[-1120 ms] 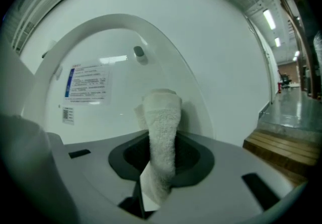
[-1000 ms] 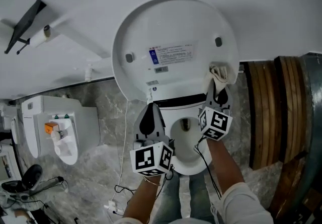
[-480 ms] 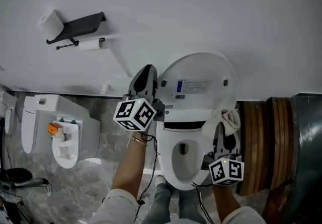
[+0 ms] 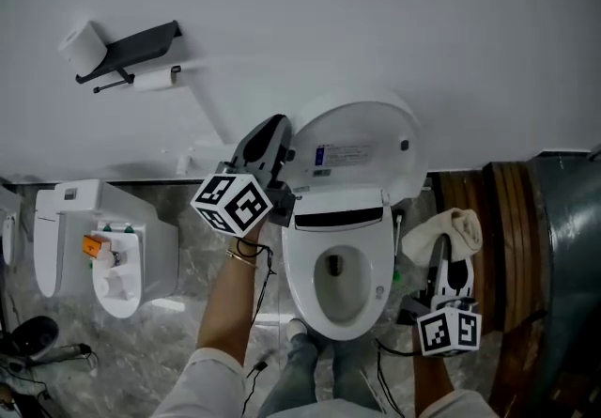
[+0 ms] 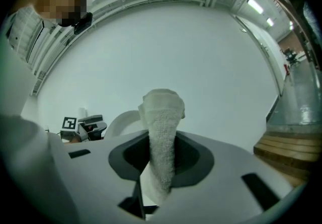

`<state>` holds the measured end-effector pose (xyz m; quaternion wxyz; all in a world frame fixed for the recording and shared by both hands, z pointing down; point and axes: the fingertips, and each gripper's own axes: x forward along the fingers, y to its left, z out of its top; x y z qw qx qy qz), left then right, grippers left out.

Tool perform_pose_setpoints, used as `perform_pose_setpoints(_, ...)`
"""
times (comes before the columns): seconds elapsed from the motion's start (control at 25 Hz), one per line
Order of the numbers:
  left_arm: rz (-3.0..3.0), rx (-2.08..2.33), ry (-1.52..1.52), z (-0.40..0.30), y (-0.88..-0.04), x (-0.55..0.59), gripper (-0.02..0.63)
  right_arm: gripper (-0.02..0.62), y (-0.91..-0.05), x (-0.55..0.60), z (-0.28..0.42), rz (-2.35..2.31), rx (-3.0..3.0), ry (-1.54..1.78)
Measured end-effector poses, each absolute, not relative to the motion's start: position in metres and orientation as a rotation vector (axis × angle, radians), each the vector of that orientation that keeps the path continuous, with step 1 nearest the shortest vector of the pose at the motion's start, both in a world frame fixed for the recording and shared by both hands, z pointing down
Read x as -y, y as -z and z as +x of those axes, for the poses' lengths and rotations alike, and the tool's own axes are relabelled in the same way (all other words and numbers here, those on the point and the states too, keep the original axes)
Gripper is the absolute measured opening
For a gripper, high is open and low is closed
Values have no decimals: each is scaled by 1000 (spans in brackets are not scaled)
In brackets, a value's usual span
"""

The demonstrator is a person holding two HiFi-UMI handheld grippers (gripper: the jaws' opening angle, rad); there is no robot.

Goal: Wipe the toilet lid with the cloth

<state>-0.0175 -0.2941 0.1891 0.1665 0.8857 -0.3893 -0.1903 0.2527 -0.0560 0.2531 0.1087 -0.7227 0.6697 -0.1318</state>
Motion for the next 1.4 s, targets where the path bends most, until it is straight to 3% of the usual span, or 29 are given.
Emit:
perform_pose_setpoints(0.24, 2417, 1053, 544, -16, -200, 177, 17, 86, -174, -6, 273, -2091, -1981, 307)
perform_pose_setpoints(0.48, 2102, 1105, 559, -33, -279, 41, 17, 86, -146, -76, 267, -2127, -2095, 297)
perform_pose_setpoints(0.96, 1865, 1242, 275, -31, -448, -62, 17, 86, -245, -86, 209, -2056, -2371, 668)
perform_pose_setpoints(1.4, 1774, 1370, 209, -40, -628, -91, 17, 86, -433, -59, 173, -1918, -2569, 944)
